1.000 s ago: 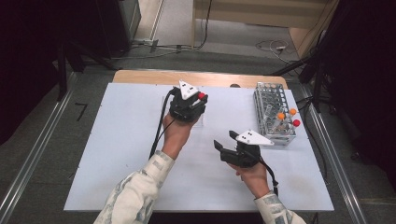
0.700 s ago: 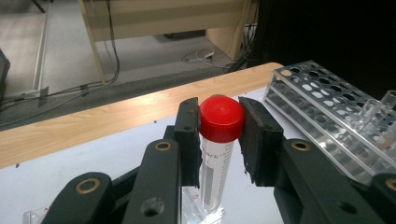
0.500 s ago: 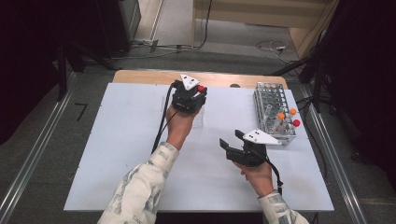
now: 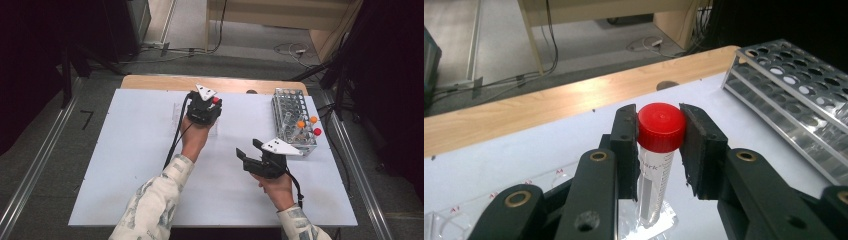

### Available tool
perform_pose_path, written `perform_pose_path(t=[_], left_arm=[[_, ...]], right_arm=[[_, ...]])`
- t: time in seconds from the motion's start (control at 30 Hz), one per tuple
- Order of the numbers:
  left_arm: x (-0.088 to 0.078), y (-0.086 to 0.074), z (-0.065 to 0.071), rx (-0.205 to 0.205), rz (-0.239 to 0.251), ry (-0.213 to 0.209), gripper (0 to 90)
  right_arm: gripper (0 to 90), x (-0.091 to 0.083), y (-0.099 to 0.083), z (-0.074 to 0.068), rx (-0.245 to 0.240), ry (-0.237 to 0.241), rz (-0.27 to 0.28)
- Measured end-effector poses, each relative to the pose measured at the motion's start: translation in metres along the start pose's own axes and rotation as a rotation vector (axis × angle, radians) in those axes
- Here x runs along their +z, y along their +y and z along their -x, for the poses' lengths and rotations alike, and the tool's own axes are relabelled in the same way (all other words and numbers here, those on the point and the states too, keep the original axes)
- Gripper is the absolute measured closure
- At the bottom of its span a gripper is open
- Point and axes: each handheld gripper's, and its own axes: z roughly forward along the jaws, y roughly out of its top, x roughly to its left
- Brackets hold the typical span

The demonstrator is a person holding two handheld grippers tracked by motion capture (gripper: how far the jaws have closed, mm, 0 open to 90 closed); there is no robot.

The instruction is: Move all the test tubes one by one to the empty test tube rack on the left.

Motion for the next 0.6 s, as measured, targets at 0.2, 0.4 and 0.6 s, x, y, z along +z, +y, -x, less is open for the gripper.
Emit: perform_pose_path(t=[0.2,0.4,0.6], left_arm=[[0.011,-0.016,0.0,-0.001,-0.03,0.002,70.1],[0.011,-0.018,0.0,-0.003,-0.02,0.001,70.0],[0.011,-0.019,0.0,0.001,-0.034,-0.007,63.9]], right_arm=[[28.5,0.001,-0.001,0.001,0.002,-0.002,-0.006],[28.5,0.001,-0.001,0.001,0.0,-0.002,-0.008],[28.5,0.001,-0.001,0.001,0.0,-0.004,-0.006]])
